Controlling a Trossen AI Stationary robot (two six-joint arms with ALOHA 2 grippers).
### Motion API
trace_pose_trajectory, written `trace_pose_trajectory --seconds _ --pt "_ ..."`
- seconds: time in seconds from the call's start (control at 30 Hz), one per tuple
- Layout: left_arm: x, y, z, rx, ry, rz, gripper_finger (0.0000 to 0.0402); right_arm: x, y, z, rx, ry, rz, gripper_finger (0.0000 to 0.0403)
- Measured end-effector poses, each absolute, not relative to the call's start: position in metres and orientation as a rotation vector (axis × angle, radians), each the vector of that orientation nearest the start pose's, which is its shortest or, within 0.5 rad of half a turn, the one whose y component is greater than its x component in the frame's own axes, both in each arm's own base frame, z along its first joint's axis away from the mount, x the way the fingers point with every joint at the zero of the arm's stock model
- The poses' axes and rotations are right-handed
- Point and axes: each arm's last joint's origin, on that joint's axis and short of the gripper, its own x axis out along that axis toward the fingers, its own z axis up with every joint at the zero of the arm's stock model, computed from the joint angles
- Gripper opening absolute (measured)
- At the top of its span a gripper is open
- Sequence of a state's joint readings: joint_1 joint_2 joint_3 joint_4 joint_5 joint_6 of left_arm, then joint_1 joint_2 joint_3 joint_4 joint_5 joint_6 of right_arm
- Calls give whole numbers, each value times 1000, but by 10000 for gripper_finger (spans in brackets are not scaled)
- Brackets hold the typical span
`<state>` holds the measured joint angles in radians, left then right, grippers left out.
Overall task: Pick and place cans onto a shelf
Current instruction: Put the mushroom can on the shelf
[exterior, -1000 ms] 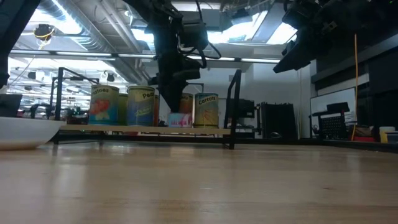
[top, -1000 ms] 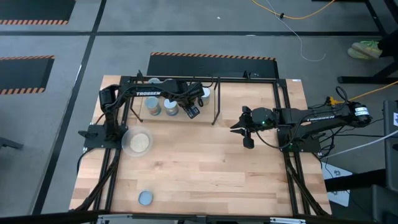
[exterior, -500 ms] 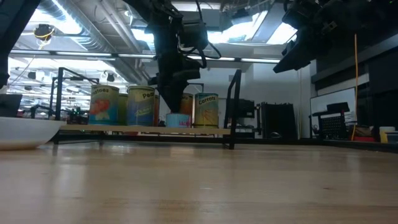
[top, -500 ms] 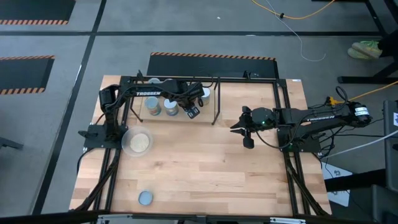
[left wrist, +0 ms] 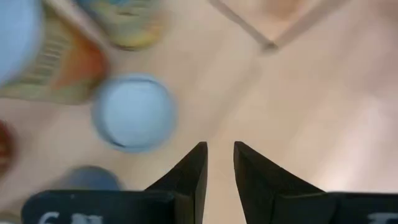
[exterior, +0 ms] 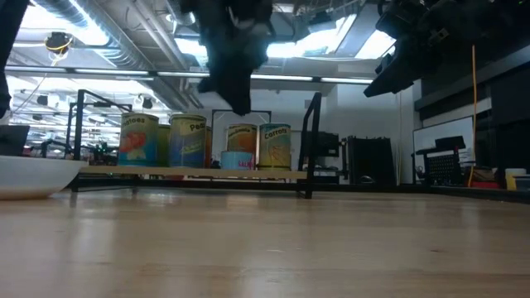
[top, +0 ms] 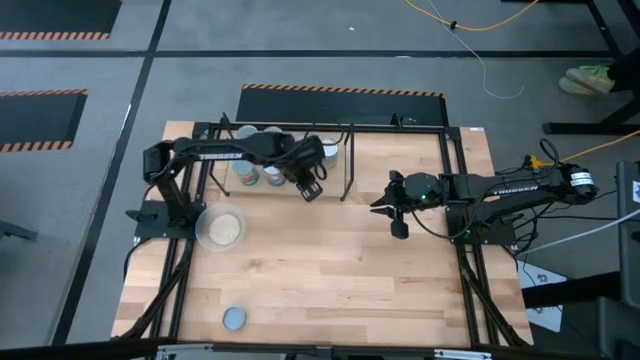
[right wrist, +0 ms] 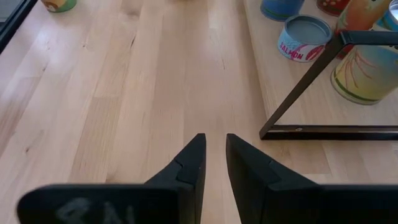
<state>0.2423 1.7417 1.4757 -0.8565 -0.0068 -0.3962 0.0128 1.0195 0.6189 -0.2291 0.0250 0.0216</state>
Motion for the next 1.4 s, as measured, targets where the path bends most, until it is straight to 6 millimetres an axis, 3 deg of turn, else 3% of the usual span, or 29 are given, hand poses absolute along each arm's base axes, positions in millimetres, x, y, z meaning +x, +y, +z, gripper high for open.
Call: trace_pose_trajectory --seconds 0.2,0.37,0.57,0.77,1.07,1.4 --pt "341 19 292 -552 1086 244 71 209 2 231 9 629 -19 68" --pt "328 -53 294 -573 1200 147 71 209 2 231 10 629 -19 68" --pt "304 -137 283 -530 1252 237 71 209 2 231 10 629 -19 68" --pt "276 -199 269 -660 1262 380 71 209 2 231 12 630 -20 68" --pt "235 -259 240 -832 1316 621 71 209 2 231 8 629 -18 68" --pt "206 -287 227 -976 1336 802 71 209 2 231 8 629 -19 68"
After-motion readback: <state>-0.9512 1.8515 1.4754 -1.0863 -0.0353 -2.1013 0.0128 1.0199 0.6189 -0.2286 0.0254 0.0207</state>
